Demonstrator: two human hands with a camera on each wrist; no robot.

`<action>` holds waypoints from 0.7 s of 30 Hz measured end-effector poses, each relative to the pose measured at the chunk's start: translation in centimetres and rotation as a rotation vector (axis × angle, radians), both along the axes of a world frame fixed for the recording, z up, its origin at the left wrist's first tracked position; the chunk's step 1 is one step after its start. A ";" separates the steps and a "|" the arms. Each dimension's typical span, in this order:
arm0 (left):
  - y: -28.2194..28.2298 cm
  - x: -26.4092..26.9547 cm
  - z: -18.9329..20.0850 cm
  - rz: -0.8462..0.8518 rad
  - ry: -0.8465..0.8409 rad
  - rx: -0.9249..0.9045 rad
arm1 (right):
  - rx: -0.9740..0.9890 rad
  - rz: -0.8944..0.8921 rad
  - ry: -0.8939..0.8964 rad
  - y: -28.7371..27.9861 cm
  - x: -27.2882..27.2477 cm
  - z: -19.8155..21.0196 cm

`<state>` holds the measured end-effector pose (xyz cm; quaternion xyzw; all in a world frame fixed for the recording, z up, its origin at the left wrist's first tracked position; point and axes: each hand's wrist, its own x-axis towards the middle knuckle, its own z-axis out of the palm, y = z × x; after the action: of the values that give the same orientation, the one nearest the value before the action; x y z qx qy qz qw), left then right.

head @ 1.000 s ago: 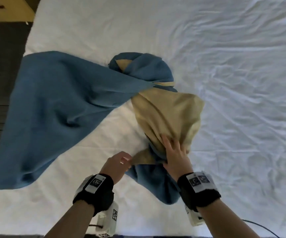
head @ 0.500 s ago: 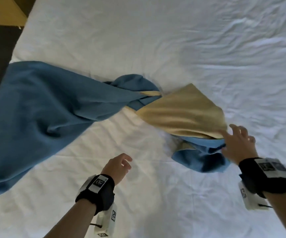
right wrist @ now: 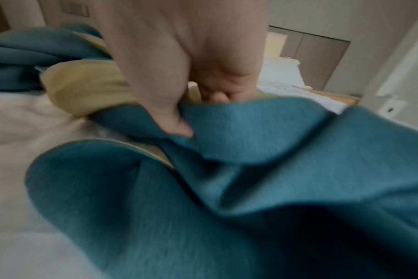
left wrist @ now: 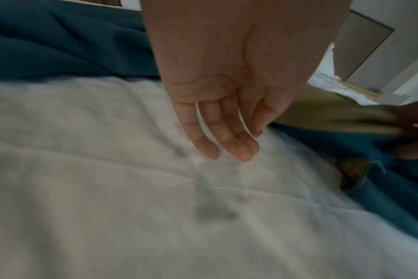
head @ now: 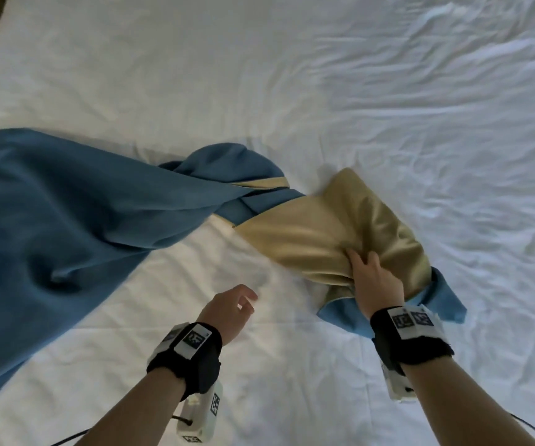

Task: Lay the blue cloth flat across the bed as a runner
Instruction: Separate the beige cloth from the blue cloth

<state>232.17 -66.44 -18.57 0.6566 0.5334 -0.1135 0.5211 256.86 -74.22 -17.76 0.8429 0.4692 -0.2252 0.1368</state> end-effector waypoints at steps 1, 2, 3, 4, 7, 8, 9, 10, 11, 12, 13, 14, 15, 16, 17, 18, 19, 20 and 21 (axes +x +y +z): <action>-0.2 0.1 -0.2 -0.007 0.016 -0.004 | 0.007 0.016 0.021 -0.5 0.3 -0.1; -0.5 0.3 -0.3 -0.010 0.031 -0.009 | 0.016 0.029 0.037 -1.0 0.7 -0.1; -0.7 0.7 -0.3 -0.009 0.041 -0.015 | 0.019 0.042 0.053 -1.5 1.1 0.1; -1.0 1.2 -0.2 -0.008 0.047 -0.018 | 0.018 0.057 0.067 -1.8 1.6 0.4; -1.6 3.2 0.2 0.012 0.059 -0.018 | 0.033 0.074 0.099 -2.1 4.5 1.7; -1.7 4.0 0.4 0.027 0.063 -0.016 | 0.051 0.074 0.100 -2.2 5.9 2.1; -1.9 4.9 0.6 0.046 0.066 -0.013 | 0.064 0.080 0.091 -2.5 7.6 2.6; -2.2 5.8 0.8 0.065 0.066 -0.007 | 0.070 0.085 0.074 -3.1 9.6 2.9; -2.5 6.8 1.0 0.083 0.064 0.000 | 0.071 0.083 0.052 -3.8 11.8 3.4; -2.9 7.9 1.2 0.100 0.059 0.006 | 0.071 0.071 0.028 -4.6 14.2 4.0; -3.4 9.0 1.4 0.121 0.053 0.011 | 0.069 0.056 0.008 -5.5 16.6 4.7; -3.9 10.2 1.6 0.141 0.042 0.021 | 0.068 0.041 -0.007 -6.4 18.9 5.3; -4.5 11.4 1.7 0.155 0.030 0.037 | 0.068 0.024 -0.021 -7.3 20.9 5.9; -5.0 12.7 1.7 0.160 0.018 0.065 | 0.069 0.008 -0.042 -8.1 22.8 6.4; -5.4 13.7 1.7 0.162 0.012 0.108 | 0.064 0.005 -0.069 -8.7 24.1 6.5; -5.7 14.7 1.6 0.163 0.012 0.166 | 0.063 0.023 -0.098 -8.9 25.0 6.4; -6.0 15.5 1.6 0.166 0.012 0.233 | 0.077 0.059 -0.121 -8.8 25.3 6.1; -6.2 16.1 1.6 0.168 0.003 0.299 | 0.104 0.111 -0.121 -8.4 25.1 5.7; -6.4 16.6 1.5 0.161 -0.007 0.356 | 0.129 0.180 -0.090 -7.7 24.3 5.4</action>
<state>248.74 -72.86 -17.05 0.6939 0.5940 0.0269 0.4062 281.12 -81.91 -12.40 0.8136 0.5501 -0.1430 0.1228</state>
